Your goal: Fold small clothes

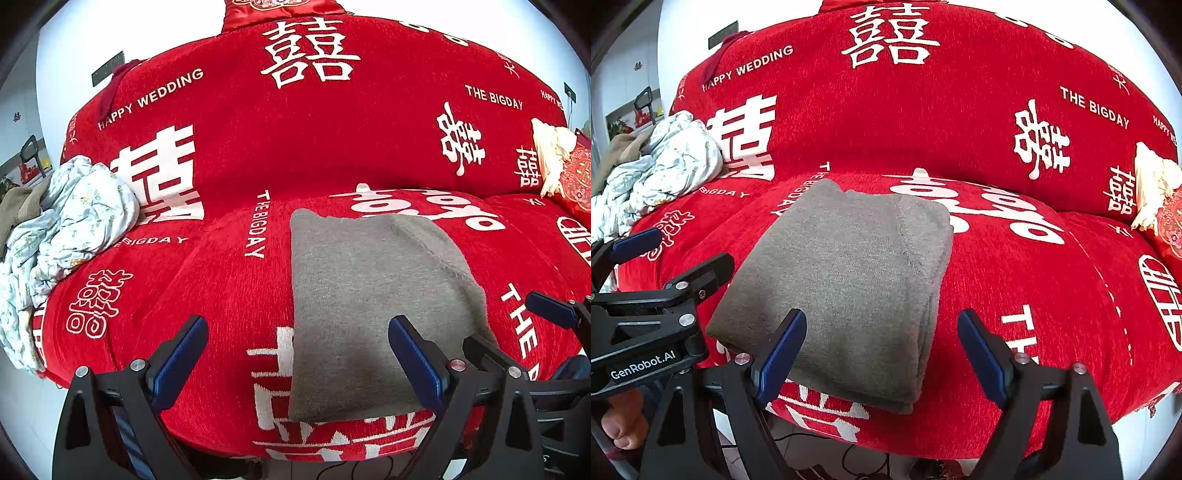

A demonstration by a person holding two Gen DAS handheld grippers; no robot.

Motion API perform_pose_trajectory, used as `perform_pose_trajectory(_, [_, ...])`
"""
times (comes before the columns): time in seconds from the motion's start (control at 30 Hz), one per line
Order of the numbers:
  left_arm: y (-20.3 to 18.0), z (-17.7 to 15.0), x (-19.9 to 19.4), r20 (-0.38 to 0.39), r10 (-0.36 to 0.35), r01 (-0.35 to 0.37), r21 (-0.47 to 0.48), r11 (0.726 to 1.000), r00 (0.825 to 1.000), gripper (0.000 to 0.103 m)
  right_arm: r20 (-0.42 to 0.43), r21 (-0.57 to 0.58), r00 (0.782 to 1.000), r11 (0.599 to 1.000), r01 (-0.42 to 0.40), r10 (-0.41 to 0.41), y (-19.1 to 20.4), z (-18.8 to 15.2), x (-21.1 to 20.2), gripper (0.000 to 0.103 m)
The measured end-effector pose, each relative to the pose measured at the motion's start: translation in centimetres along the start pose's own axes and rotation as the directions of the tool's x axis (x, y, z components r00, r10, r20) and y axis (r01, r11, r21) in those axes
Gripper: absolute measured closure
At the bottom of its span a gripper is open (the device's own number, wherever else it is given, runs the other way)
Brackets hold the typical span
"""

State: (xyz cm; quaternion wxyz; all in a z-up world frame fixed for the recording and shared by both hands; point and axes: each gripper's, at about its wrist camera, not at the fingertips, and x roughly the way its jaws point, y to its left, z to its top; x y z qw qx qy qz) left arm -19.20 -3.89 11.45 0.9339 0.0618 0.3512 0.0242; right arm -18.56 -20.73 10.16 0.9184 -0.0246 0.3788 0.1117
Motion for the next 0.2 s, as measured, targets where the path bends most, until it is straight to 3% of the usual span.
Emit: perform_pose_trajectory(0.2, [-0.07,-0.01,0.01,-0.001,0.0,0.0,-0.001,1.0,1.0,0.004,-0.003,-0.003,1.0,1.0,-0.003,0.003,-0.32,0.04,0.21,0.016])
